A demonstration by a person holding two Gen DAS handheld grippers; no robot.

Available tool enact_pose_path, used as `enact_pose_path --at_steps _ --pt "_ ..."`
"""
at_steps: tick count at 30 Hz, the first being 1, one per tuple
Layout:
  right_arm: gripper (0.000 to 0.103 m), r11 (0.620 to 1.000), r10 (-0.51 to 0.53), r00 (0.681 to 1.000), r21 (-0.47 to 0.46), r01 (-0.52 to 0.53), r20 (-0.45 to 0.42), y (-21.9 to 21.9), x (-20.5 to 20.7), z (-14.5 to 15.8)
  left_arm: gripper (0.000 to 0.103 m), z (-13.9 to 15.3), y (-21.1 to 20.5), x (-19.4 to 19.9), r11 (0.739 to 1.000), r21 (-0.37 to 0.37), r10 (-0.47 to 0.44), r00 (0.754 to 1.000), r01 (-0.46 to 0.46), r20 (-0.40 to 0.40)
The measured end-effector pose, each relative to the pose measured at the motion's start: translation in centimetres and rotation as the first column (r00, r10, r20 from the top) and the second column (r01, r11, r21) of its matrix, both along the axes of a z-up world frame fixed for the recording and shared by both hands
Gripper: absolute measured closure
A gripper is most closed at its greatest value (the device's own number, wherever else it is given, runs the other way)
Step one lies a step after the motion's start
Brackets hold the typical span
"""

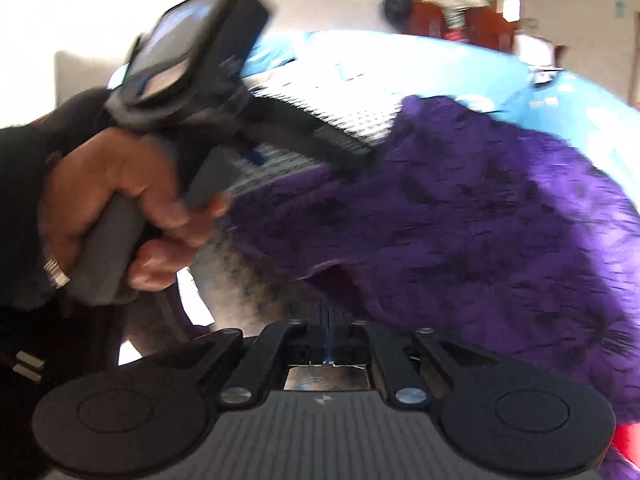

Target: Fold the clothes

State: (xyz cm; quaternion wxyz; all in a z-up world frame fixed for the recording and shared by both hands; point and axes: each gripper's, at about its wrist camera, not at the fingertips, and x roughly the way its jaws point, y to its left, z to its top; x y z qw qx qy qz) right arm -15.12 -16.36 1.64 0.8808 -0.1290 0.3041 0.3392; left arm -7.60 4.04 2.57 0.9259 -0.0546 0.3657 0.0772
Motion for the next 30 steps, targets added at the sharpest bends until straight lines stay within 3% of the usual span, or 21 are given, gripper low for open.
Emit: enact_pose_path --at_steps 5,9,12,16,18,20,30 --pt "0.090 0.981 -0.192 0.981 0.009 0.192 0.022 -3.0 0.4 0.8 0.000 -0.2 -0.9 0.2 1.000 0.008 -0.020 1.000 0.020 -0.005" --pt "0.087 0.935 -0.356 0.935 0.005 0.356 -0.008 -5.7 0.7 0.8 0.000 -0.2 -1.7 0.3 0.999 0.014 -0.039 0.999 0.039 -0.006" --pt "0.077 0.878 -0.478 0.878 0.008 0.479 -0.030 -8.0 0.8 0.8 0.000 -0.3 -2.4 0.5 0.998 0.022 -0.055 0.998 0.055 -0.008" --pt "0.072 0.769 -0.629 0.768 0.049 0.638 -0.122 -11.6 1.3 0.8 0.000 -0.3 -3.0 0.5 0.997 0.028 -0.076 0.997 0.077 -0.004" --pt "0.072 0.716 -0.673 0.717 0.085 0.693 -0.182 -13.2 1.6 0.6 0.000 -0.3 -3.4 0.4 0.995 0.029 -0.095 0.995 0.095 -0.004" --pt "0.072 0.683 -0.685 0.690 0.125 0.720 -0.234 -14.3 1.9 0.4 0.000 -0.3 -3.7 0.3 0.993 0.033 -0.115 0.993 0.115 -0.004" --pt "0.067 0.610 -0.683 0.654 0.238 0.756 -0.325 -15.5 3.6 -0.3 0.000 -1.1 -4.8 0.1 0.983 0.034 -0.177 0.983 0.178 -0.038"
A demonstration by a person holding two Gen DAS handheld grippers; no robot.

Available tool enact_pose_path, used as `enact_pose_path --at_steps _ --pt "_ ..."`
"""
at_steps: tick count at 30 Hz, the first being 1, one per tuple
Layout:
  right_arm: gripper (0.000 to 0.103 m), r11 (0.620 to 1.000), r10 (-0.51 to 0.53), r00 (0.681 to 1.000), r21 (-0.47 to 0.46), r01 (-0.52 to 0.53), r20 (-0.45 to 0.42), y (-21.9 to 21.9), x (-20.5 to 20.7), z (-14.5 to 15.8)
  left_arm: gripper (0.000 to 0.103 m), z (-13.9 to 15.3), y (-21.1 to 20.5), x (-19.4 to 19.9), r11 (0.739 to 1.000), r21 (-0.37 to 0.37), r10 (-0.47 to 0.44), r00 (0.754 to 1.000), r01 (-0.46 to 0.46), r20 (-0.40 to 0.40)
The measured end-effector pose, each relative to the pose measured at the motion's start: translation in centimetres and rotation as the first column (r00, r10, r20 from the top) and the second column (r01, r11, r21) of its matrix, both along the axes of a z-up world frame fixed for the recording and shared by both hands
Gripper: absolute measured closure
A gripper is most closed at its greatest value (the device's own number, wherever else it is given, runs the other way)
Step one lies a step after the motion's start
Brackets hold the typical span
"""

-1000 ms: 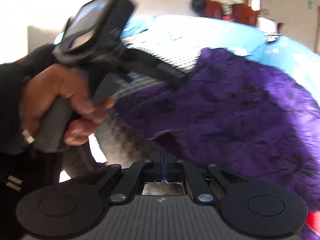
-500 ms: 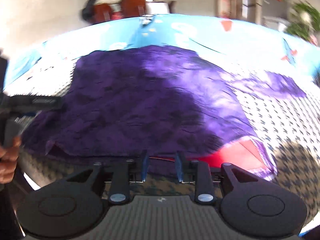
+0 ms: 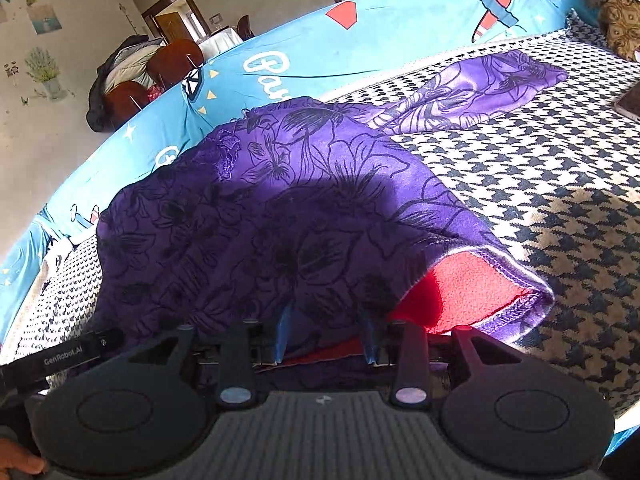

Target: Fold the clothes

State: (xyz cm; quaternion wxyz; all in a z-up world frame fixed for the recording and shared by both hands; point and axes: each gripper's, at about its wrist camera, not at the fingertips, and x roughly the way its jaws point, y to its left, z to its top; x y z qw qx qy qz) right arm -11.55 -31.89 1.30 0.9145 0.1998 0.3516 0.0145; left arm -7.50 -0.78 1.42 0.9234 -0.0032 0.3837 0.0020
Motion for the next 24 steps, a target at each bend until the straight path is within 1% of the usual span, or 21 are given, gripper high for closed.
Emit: enact_pose_path --at_steps 4,5,7,8,9,11,14,15,18,19,21,23,24 --pt "0.067 1.000 -0.028 1.000 0.002 0.028 0.011 0.0 0.3 -0.4 0.000 -0.3 -0.2 0.0 1.000 0.002 -0.008 1.000 0.008 -0.014" --pt "0.067 1.000 -0.027 1.000 -0.010 0.027 0.016 0.1 0.4 -0.5 0.000 -0.3 -0.1 0.1 1.000 0.002 -0.006 1.000 0.006 -0.017" --pt "0.077 0.999 -0.026 0.999 -0.034 0.026 0.025 0.3 0.4 -0.5 0.000 -0.4 0.0 0.1 1.000 0.002 -0.002 1.000 0.002 -0.021" --pt "0.091 0.998 -0.025 0.999 -0.051 0.027 0.025 0.4 0.5 -0.5 0.000 -0.4 0.0 0.1 1.000 0.001 0.001 1.000 0.000 -0.023" --pt "0.098 0.998 -0.024 0.999 -0.058 0.026 0.024 0.4 0.5 -0.5 0.000 -0.4 0.1 0.2 1.000 0.002 0.006 1.000 -0.006 -0.023" --pt "0.099 0.998 -0.022 0.999 -0.066 0.024 0.026 0.3 0.2 -0.2 0.000 -0.4 0.2 0.2 1.000 0.004 0.018 1.000 -0.018 -0.021" --pt "0.099 0.999 0.030 0.999 -0.037 -0.030 0.017 0.2 -1.0 0.6 0.000 -0.2 0.6 0.2 0.999 0.007 0.044 0.999 -0.044 -0.016" --pt "0.099 0.997 0.049 0.999 -0.058 -0.049 -0.004 0.4 -1.6 0.8 0.000 -0.2 0.8 0.2 0.999 0.003 0.049 0.999 -0.049 -0.015" --pt "0.099 0.981 0.047 0.997 -0.185 -0.059 -0.069 1.2 -2.9 0.3 0.000 -0.2 1.0 0.2 0.999 0.006 0.054 0.998 -0.054 -0.016" --pt "0.099 0.980 0.041 0.995 -0.191 -0.057 -0.088 1.1 -3.0 -0.1 0.000 -0.2 1.0 0.2 0.998 0.010 0.055 0.998 -0.054 -0.016" --pt "0.099 0.989 0.041 0.994 -0.140 -0.055 -0.097 0.5 -3.3 -0.4 0.000 -0.2 1.0 0.2 0.999 0.009 0.054 0.998 -0.054 -0.014" --pt "0.099 0.998 0.018 0.998 -0.064 -0.023 -0.068 -0.4 -3.2 -0.1 0.000 -0.2 1.0 0.2 0.999 0.008 0.053 0.998 -0.053 -0.014" --pt "0.099 0.999 -0.004 0.999 -0.047 0.002 -0.054 -0.8 -3.3 -0.1 0.000 -0.2 1.0 0.2 0.999 0.008 0.053 0.998 -0.053 -0.014"
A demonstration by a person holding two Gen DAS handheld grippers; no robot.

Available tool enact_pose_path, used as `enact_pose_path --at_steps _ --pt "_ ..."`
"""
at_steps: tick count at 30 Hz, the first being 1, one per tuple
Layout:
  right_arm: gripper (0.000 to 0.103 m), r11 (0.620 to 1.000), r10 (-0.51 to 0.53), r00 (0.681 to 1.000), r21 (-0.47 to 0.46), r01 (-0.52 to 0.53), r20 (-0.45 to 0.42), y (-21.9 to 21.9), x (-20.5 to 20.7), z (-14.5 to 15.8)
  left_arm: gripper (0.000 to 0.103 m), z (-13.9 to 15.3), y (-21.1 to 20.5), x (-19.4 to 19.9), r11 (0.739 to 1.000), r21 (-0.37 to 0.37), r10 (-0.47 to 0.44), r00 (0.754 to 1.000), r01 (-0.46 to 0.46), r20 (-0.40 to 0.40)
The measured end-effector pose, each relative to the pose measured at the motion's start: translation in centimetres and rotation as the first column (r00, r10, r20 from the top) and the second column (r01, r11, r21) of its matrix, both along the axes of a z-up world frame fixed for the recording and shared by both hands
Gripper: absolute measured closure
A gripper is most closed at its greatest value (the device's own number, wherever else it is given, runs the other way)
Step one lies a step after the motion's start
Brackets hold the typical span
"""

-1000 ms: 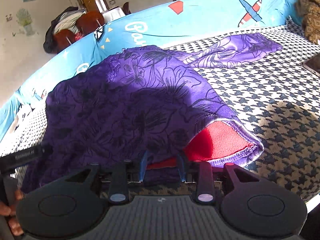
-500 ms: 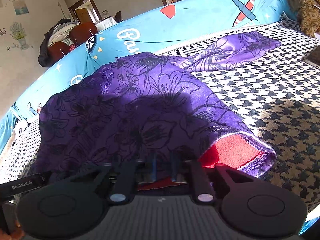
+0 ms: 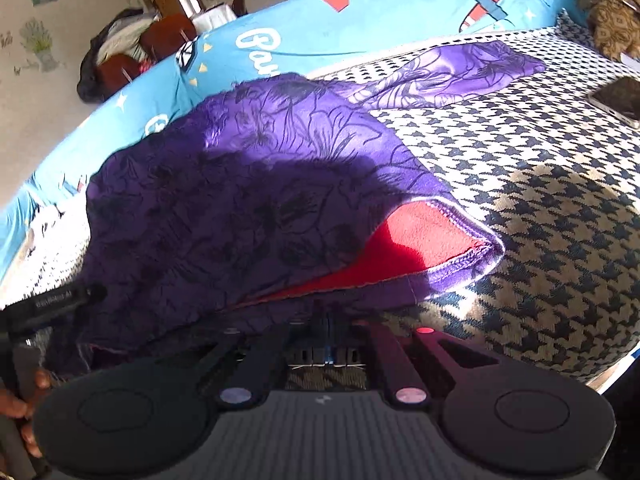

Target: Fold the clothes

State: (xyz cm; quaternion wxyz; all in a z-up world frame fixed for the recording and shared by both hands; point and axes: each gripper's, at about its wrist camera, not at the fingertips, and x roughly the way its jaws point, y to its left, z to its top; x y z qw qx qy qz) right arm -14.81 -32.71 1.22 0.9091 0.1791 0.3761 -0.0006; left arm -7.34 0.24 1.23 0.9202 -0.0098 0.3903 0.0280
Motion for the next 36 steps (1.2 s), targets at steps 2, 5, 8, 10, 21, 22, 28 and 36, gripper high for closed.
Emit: enact_pose_path --at_steps 2,5,8,10,21,22,28,36 --pt "0.098 0.998 -0.055 0.998 0.003 0.055 0.034 -0.6 -0.2 0.2 0.000 0.0 0.0 0.0 1.000 0.001 0.001 1.000 -0.001 0.000" --pt "0.084 0.996 -0.087 0.994 0.000 0.087 0.070 -0.9 0.0 0.4 0.000 0.0 0.0 0.0 1.000 -0.002 0.001 1.000 -0.001 -0.002" --pt "0.074 0.996 -0.087 0.992 0.004 0.087 0.086 -1.0 0.5 0.3 0.000 0.0 0.0 0.0 1.000 -0.004 0.001 1.000 -0.001 -0.001" --pt "0.072 0.997 -0.081 0.993 0.017 0.080 0.087 -1.1 0.9 0.1 0.000 0.0 -0.1 0.0 1.000 -0.005 0.000 1.000 0.000 -0.001" --pt "0.071 0.995 -0.096 0.989 0.033 0.093 0.109 -0.9 3.3 -1.2 0.000 -0.1 -0.2 0.1 1.000 -0.003 -0.003 1.000 0.003 -0.002" --pt "0.073 0.995 -0.099 0.989 0.035 0.096 0.107 -0.9 3.5 -1.2 0.000 -0.1 -0.2 0.1 1.000 -0.003 -0.002 1.000 0.002 -0.003" --pt "0.098 0.993 -0.105 0.992 -0.052 0.109 0.075 -0.5 2.4 -0.2 0.000 -0.1 0.3 0.2 0.999 0.011 0.030 1.000 -0.030 -0.007" --pt "0.098 0.981 -0.037 0.999 -0.193 0.033 -0.016 0.8 0.5 -0.1 0.000 -0.4 1.0 0.8 0.991 0.071 0.112 0.993 -0.110 -0.026"
